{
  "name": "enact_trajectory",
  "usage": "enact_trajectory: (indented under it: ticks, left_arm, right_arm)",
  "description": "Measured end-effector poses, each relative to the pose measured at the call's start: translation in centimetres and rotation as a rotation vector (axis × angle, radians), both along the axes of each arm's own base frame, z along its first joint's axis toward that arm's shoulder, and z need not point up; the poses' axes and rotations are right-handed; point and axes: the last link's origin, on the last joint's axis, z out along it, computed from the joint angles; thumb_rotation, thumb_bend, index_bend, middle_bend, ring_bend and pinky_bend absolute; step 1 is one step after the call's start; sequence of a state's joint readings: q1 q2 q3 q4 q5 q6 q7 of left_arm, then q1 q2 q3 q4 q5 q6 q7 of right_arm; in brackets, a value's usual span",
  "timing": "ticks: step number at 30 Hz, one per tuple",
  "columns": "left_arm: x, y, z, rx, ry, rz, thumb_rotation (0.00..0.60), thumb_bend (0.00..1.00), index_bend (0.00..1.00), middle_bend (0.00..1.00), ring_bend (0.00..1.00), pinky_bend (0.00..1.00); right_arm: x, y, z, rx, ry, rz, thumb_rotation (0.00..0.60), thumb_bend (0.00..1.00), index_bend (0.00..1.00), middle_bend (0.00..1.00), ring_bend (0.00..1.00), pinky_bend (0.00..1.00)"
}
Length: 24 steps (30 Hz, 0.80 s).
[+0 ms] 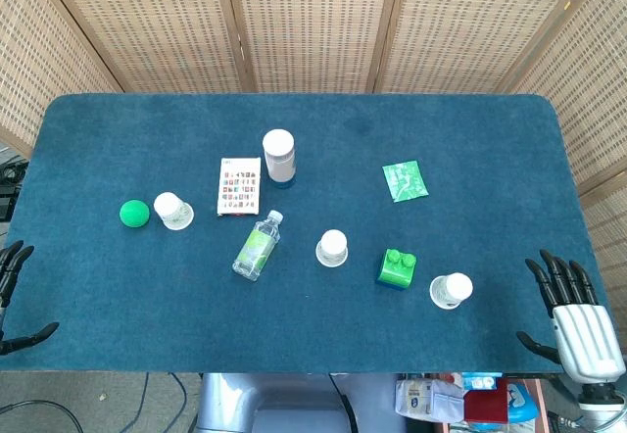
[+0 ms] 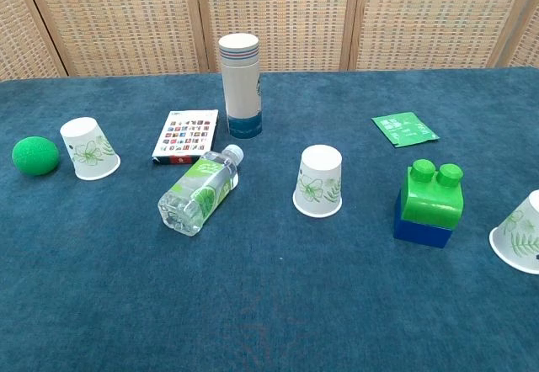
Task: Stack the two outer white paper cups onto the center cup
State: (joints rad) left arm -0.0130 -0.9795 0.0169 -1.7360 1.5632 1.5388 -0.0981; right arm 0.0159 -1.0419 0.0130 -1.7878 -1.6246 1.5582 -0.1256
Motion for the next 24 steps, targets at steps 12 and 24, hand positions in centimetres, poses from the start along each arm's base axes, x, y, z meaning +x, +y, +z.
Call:
enact_trajectory:
  ticks: [12, 24]
  left_arm:
    - [-0.1, -0.1, 0.1, 0.004, -0.003, 0.002, 0.6, 0.08, 0.0, 0.0, 0.0, 0.0]
    - [-0.2, 0.5, -0.2, 0.001, 0.012, 0.023, 0.6, 0.08, 0.0, 0.0, 0.0, 0.0]
  right_arm:
    - [0.1, 0.0, -0.3, 0.005, -0.008, -0.001, 0.6, 0.0, 0.0, 0.0, 0.0, 0.0]
    - [-1.3, -3.4, -4.2, 0.23, -0.099, -0.046, 0.6, 0.0, 0.06, 0.09, 0.0, 0.07]
